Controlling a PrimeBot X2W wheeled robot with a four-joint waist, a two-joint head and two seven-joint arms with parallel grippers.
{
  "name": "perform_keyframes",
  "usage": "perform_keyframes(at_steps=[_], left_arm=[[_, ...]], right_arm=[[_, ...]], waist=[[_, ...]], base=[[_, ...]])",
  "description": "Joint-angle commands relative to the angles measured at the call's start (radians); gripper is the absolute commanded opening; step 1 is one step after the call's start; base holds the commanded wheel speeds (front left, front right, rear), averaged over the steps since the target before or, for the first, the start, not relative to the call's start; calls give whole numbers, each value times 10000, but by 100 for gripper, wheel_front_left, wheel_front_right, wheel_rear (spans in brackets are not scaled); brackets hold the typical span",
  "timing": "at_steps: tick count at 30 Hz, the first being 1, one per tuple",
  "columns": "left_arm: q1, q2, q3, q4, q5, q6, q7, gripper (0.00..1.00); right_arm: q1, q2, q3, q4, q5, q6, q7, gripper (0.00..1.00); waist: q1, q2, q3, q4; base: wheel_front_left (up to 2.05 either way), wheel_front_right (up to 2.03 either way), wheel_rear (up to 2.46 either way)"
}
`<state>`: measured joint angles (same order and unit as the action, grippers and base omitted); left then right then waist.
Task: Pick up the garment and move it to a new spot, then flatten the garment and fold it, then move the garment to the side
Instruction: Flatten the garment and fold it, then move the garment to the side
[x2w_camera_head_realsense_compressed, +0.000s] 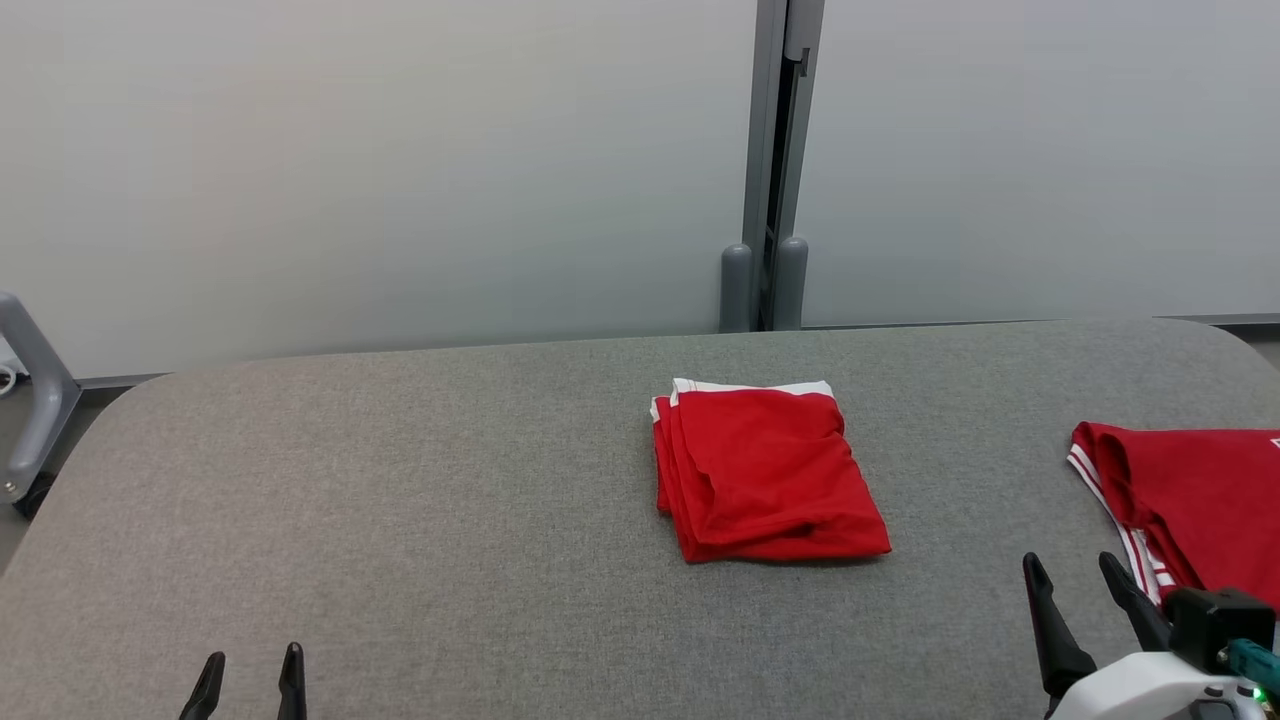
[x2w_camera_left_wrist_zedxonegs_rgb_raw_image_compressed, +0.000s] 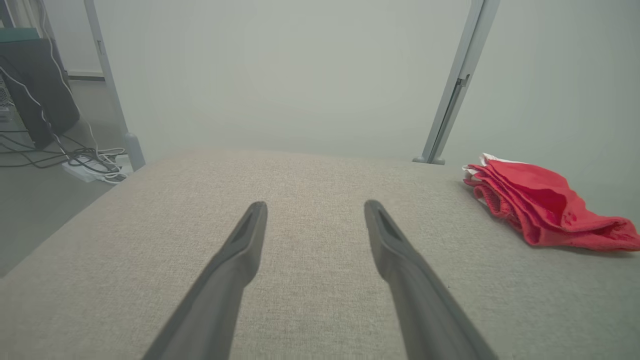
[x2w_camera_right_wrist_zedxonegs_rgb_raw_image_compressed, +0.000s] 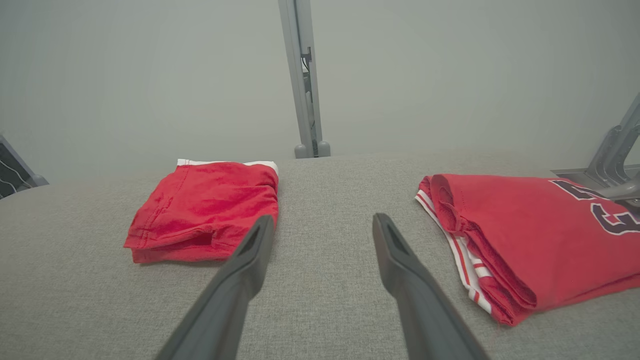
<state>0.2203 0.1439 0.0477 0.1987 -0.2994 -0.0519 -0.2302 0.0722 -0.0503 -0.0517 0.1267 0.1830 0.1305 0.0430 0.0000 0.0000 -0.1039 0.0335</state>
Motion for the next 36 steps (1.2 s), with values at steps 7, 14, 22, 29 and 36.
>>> perform_keyframes(at_steps=[7,14,22,29,36], left_arm=[[163,104,-15,-229,-53,96,26,100],[146,80,-97,-358,-92,172,89,100],[-8,5,-286,-545,-68,219,169,100],[-268,155,-544,-1185,84,192,447,100],[-668,70,-1053,-1526,254,90,699,100]], right_arm=[[-40,-119,130,-80,32,6,136,100],[-61,-114,111,-88,-53,6,156,100],[-545,-359,287,-429,36,6,836,100],[-2599,-112,-1032,-227,244,10,4919,100],[-4612,-37,-1905,1257,-656,6,7721,100]], waist=[[0,0,33,49],[0,0,64,97],[0,0,195,440],[0,0,667,1172],[0,0,1406,2239]], base=[[0,0,0],[0,0,0],[0,0,0],[0,0,0],[0,0,0]])
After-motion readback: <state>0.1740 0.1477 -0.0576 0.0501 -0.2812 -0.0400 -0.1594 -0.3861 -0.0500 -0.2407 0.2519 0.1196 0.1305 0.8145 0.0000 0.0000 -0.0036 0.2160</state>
